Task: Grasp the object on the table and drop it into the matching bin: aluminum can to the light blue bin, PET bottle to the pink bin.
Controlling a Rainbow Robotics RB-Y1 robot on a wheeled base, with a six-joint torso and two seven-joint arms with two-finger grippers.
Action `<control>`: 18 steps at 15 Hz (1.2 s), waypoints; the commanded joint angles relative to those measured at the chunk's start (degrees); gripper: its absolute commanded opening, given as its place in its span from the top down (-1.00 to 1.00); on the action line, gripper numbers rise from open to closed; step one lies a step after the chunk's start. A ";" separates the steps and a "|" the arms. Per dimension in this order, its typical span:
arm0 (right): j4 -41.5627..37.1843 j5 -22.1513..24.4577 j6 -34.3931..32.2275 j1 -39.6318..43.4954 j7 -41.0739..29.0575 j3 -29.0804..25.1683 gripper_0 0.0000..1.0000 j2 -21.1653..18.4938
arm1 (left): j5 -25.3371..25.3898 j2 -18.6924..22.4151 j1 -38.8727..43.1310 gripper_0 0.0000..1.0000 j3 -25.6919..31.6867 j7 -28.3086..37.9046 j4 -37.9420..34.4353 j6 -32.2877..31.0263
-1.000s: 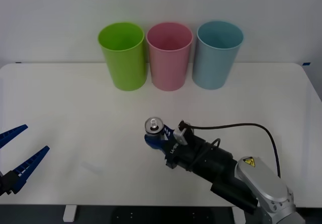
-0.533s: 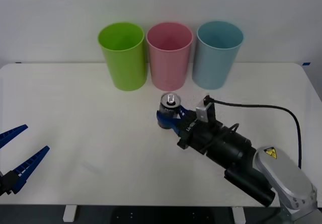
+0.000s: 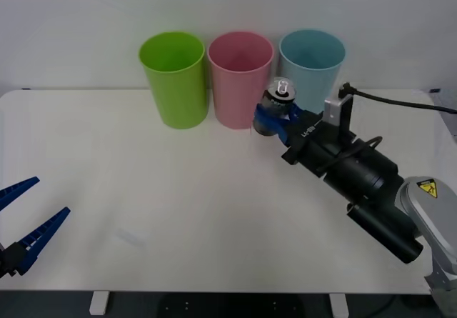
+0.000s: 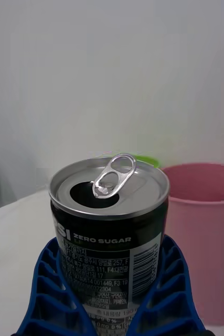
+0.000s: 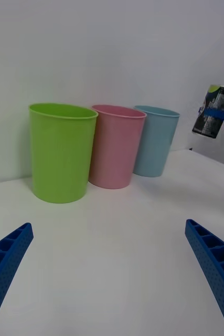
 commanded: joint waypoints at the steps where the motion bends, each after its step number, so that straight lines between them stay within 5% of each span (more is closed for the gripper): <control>1: -0.36 0.01 4.83 -3.56 -4.91 -0.33 1.00 -2.11 | 0.00 0.00 0.00 -1.00 0.00 0.00 0.00 0.00; 6: 4.47 -0.08 8.08 -11.47 -10.88 -2.61 1.00 -5.27 | 0.00 0.00 0.00 -1.00 0.00 0.00 0.00 0.00; 18: 35.32 -1.04 12.91 -35.38 -9.39 -5.07 1.00 -4.48 | 0.00 0.00 0.00 -1.00 0.00 0.00 0.00 0.00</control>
